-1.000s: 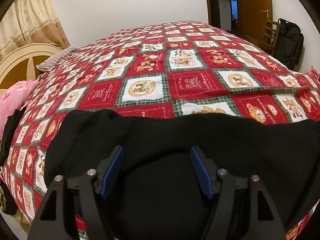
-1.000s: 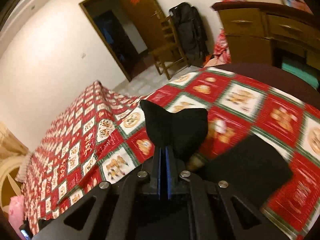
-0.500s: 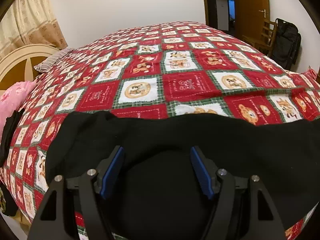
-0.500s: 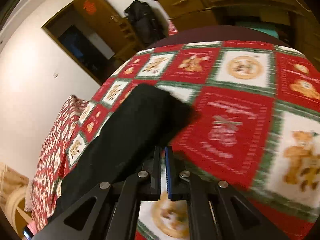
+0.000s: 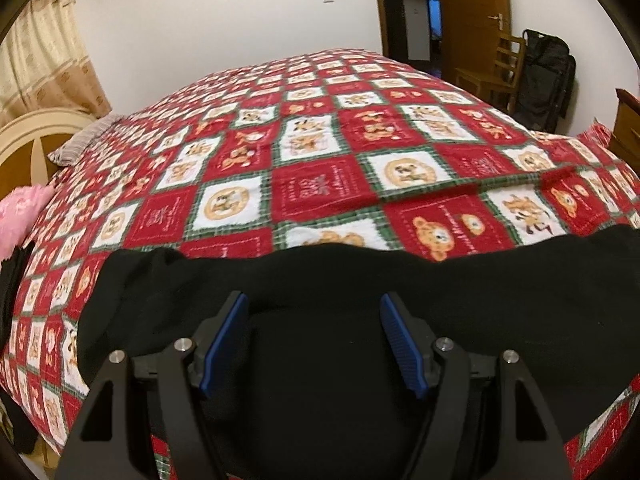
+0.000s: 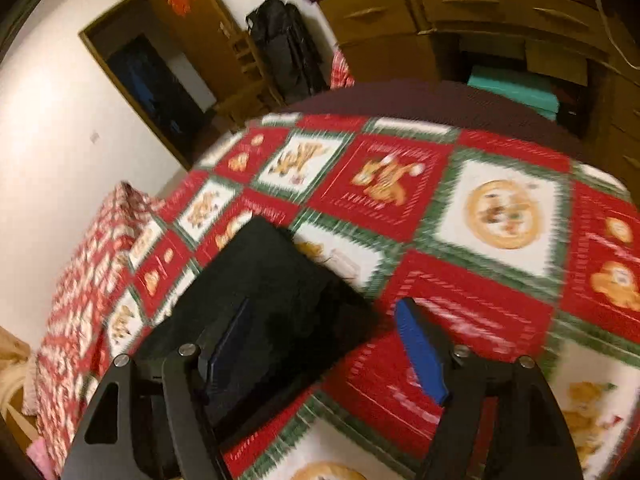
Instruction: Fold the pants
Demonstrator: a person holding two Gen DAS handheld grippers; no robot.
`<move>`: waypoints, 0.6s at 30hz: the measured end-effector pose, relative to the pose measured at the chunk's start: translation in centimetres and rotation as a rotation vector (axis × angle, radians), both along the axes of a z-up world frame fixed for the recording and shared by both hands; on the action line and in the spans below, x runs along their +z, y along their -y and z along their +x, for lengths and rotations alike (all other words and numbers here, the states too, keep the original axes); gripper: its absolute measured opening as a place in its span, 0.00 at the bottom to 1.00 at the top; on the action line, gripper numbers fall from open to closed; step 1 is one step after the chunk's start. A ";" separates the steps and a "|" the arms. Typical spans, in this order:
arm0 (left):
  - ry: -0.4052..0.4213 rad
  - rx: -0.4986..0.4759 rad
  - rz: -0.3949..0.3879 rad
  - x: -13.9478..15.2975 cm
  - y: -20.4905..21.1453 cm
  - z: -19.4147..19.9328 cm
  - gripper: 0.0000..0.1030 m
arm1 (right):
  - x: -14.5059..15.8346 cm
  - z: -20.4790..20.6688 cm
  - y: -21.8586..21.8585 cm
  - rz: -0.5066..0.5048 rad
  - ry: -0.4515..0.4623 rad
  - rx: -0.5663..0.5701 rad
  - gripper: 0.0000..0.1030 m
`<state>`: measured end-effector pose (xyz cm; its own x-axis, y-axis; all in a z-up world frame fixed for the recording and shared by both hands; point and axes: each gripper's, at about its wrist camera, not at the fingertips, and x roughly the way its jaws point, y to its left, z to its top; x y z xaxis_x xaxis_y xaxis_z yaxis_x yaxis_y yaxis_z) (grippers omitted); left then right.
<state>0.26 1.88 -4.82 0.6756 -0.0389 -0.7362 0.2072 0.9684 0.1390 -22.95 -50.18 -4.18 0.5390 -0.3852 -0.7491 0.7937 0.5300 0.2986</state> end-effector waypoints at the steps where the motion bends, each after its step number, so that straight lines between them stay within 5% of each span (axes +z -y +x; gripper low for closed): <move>1: -0.002 0.000 0.002 0.0 0.2 0.1 0.69 | -0.2 1.5 -0.3 0.000 -0.050 0.045 0.42; 3: -0.010 0.002 0.002 -0.1 0.4 0.1 0.69 | -0.1 2.8 -0.7 -0.007 -0.084 0.089 0.13; 11: -0.007 -0.027 0.009 -0.2 1.9 -0.4 0.69 | 4.5 -0.1 -2.2 -0.236 -0.032 0.151 0.11; 18: -0.016 -0.039 0.028 -1.4 2.9 0.0 0.69 | 0.4 -1.9 0.0 -0.085 -0.084 0.078 0.11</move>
<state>0.24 -0.98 -6.21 0.6622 -0.0442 -0.7480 0.2469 0.9554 0.1622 -24.87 -50.20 -3.77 0.5066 -0.4087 -0.7591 0.7695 0.6114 0.1844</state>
